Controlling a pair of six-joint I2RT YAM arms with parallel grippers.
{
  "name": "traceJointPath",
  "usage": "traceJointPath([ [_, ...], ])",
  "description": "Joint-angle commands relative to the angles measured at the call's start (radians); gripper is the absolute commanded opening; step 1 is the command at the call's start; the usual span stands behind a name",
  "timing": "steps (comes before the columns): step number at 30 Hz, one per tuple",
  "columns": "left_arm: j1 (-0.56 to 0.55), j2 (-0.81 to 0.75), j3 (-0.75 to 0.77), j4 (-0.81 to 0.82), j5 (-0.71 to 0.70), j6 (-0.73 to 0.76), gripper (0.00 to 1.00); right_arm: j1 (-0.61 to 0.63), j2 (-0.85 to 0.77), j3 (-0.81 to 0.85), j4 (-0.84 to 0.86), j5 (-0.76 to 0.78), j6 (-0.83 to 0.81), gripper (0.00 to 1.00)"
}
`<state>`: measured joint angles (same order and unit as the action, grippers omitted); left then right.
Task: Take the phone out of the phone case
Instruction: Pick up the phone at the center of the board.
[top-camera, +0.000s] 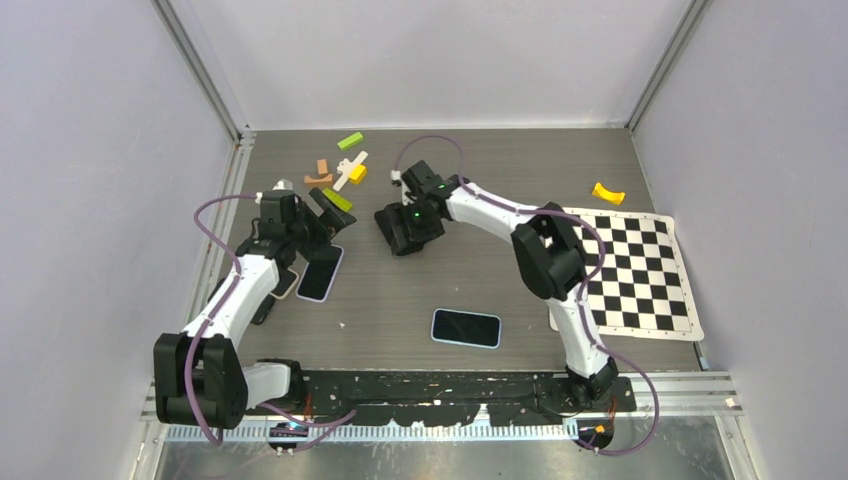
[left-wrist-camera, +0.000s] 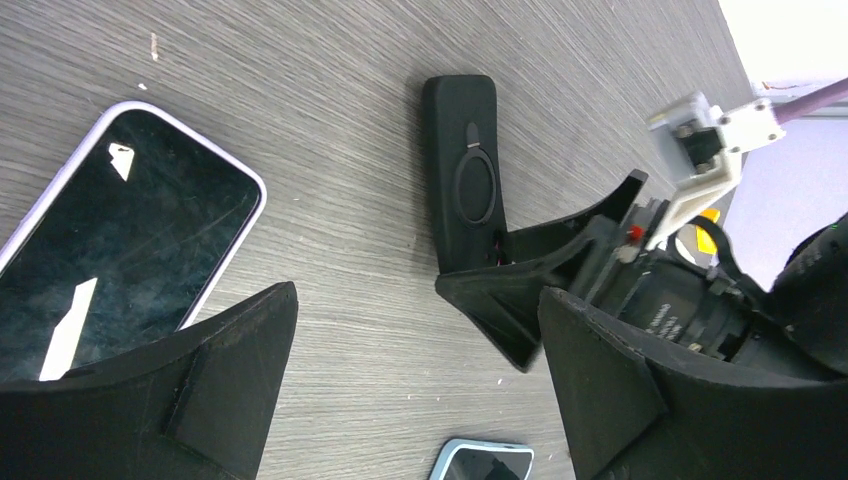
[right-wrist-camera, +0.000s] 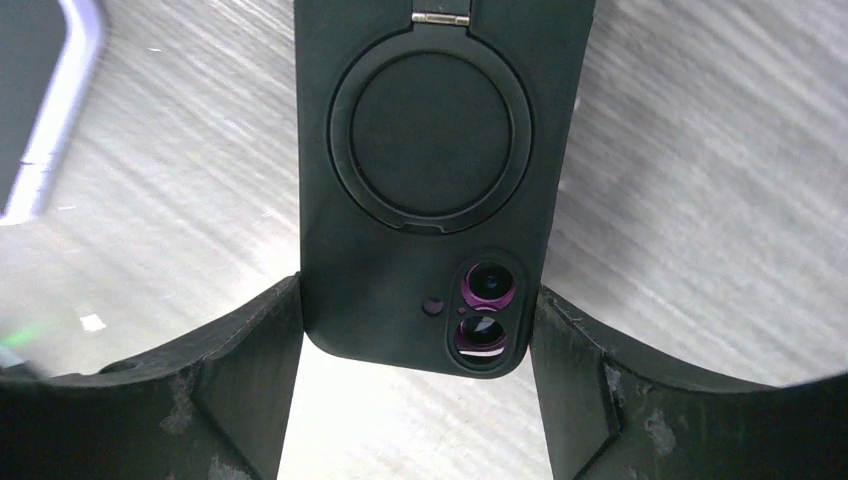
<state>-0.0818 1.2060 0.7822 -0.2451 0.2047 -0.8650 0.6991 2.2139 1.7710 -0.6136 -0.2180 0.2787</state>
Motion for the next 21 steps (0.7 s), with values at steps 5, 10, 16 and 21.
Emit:
traceJointPath([
  [5,0.006,0.063,0.009,0.101,0.150,-0.013,0.93,-0.122,-0.260,-0.373,0.660,-0.448,0.602,0.32],
  [10,-0.004,0.136,0.032,0.144,0.250,-0.014,0.93,-0.142,-0.273,-0.546,1.083,-0.545,0.891,0.31],
  [16,-0.035,0.200,0.059,0.156,0.244,-0.033,0.94,-0.141,-0.239,-0.634,1.312,-0.583,1.027,0.29],
  [21,-0.035,0.224,0.061,0.192,0.192,-0.075,0.96,-0.127,-0.264,-0.683,1.285,-0.574,0.968,0.27],
])
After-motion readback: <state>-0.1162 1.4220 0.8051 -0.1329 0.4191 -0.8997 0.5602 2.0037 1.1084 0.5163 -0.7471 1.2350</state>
